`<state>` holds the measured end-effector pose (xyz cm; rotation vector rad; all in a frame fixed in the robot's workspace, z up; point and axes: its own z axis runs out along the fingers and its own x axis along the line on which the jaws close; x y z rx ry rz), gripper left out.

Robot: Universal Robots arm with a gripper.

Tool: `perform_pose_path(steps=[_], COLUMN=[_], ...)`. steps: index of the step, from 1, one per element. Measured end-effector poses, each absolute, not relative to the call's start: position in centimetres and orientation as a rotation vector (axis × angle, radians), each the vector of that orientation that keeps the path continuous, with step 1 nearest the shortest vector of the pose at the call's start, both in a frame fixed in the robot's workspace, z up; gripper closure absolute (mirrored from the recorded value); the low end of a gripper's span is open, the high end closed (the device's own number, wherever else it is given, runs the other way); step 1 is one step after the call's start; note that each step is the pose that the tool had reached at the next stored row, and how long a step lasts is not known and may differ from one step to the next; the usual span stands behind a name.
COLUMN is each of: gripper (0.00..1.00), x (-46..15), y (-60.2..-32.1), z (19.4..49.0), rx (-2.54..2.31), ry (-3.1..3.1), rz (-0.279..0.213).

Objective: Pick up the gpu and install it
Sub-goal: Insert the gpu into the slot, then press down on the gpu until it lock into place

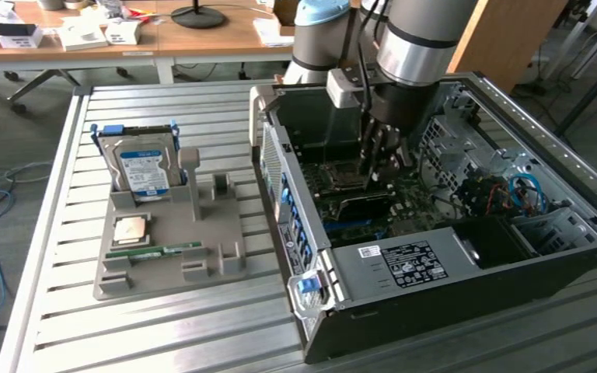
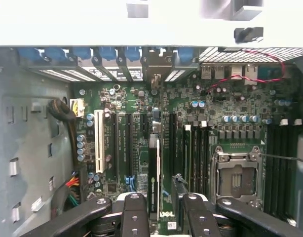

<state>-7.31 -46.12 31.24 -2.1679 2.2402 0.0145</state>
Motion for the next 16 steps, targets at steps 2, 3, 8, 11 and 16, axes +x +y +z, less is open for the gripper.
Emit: perform_pose_path(steps=[2, 3, 8, 11, 16], gripper=[0.67, 0.67, 0.67, 0.67, 0.67], x=[-7.30, -7.30, -7.31, -7.31, -7.31], y=[-46.12, -46.11, -46.11, -46.11, -46.11], z=[31.57, 31.73, 31.98, 31.98, 31.98], rx=[-2.168, -2.168, -2.168, -2.168, -2.168], ry=[2.240, 2.240, 2.240, 2.240, 2.240], rz=[0.014, 0.015, 0.015, 0.015, 0.015])
